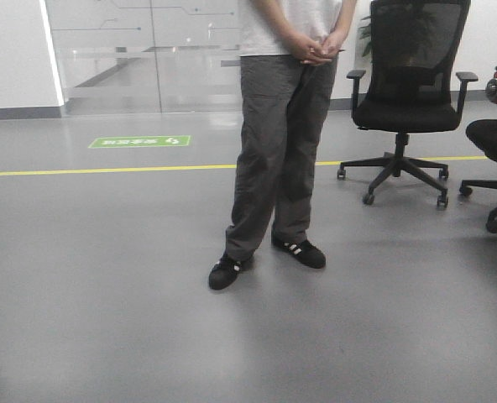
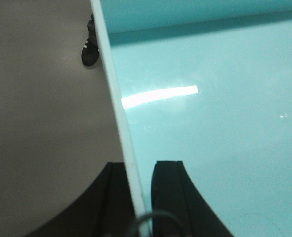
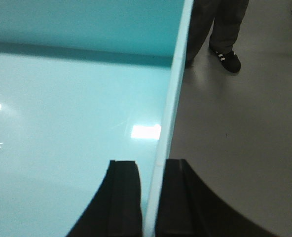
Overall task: Fetch blue bin and place on conveyor start
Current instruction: 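Hold the bin in both grippers while driving toward the red conveyor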
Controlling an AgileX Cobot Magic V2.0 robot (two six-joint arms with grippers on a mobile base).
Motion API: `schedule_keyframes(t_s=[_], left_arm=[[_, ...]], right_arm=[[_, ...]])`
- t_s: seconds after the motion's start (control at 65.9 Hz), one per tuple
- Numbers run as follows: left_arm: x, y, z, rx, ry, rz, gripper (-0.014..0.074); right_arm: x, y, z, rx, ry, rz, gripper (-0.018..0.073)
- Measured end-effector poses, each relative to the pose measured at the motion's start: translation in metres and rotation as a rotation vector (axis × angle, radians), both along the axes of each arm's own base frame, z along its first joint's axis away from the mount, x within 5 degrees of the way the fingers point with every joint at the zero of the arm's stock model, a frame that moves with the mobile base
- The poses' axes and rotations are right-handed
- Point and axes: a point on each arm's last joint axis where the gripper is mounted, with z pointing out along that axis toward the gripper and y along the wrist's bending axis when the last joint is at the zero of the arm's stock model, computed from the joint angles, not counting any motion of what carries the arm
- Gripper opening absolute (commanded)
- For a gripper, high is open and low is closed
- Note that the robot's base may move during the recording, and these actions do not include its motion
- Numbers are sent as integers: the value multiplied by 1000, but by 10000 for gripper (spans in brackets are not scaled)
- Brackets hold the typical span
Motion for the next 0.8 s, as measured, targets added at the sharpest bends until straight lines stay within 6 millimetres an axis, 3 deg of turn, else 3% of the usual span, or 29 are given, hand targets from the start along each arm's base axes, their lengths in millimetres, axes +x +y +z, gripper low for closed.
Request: schedule_keyframes(t_s=[0.804], left_arm=[[0,0,0,0,0,0,-111]], right_arm=[[0,0,0,0,0,0,-151]])
